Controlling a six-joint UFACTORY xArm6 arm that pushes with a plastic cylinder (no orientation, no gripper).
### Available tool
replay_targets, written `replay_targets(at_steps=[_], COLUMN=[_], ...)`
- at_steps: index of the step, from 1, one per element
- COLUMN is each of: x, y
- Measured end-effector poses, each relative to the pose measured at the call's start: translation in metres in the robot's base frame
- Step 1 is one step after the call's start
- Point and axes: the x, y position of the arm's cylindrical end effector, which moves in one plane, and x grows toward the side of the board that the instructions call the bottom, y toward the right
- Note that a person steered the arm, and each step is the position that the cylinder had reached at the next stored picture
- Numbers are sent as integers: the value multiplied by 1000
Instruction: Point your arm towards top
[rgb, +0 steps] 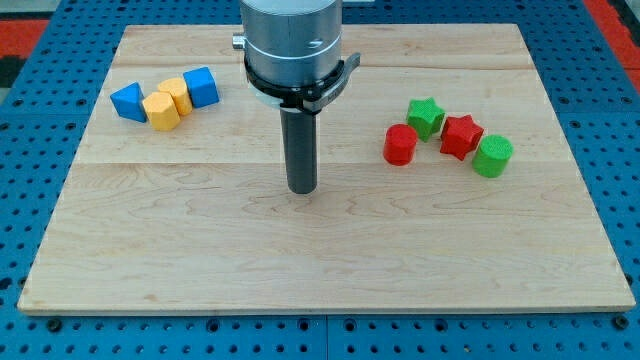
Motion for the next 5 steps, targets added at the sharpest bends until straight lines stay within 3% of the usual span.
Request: replay_targets(at_steps=[5], x=[-4], y=[-2])
